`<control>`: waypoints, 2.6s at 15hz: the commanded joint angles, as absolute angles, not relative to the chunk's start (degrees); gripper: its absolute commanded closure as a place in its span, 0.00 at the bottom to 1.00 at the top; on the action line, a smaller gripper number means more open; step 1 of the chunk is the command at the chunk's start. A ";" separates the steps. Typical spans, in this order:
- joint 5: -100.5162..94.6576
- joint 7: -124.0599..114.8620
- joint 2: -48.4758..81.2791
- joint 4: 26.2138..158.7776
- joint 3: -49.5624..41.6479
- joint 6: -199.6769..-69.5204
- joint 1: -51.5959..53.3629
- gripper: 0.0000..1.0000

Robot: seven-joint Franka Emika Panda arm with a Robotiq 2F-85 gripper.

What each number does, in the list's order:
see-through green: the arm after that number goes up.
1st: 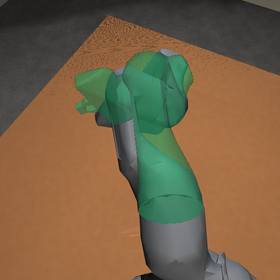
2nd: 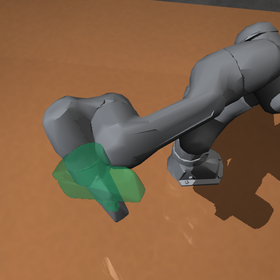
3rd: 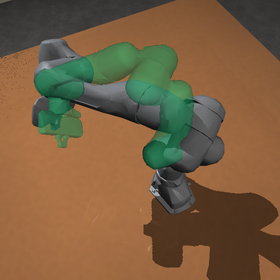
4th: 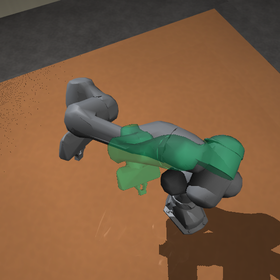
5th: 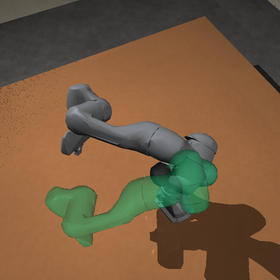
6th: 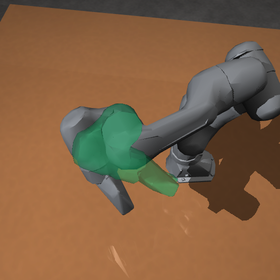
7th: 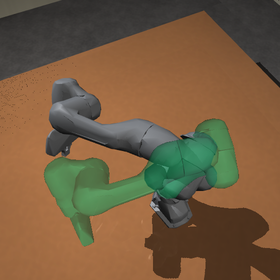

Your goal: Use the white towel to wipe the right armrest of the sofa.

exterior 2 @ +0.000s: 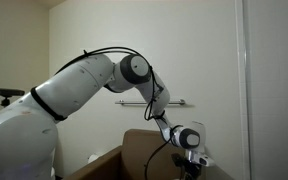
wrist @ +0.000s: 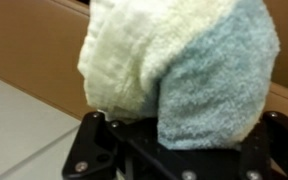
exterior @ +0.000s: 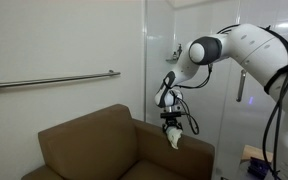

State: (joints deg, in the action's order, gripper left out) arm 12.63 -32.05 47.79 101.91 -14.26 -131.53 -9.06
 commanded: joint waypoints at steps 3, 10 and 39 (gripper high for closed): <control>13.62 -30.85 37.59 121.54 -15.98 -139.08 -8.93 0.91; 11.76 -29.88 36.38 128.65 -19.10 -143.33 -9.80 0.91; 10.41 -28.82 66.09 67.40 -12.46 -115.09 -8.53 0.91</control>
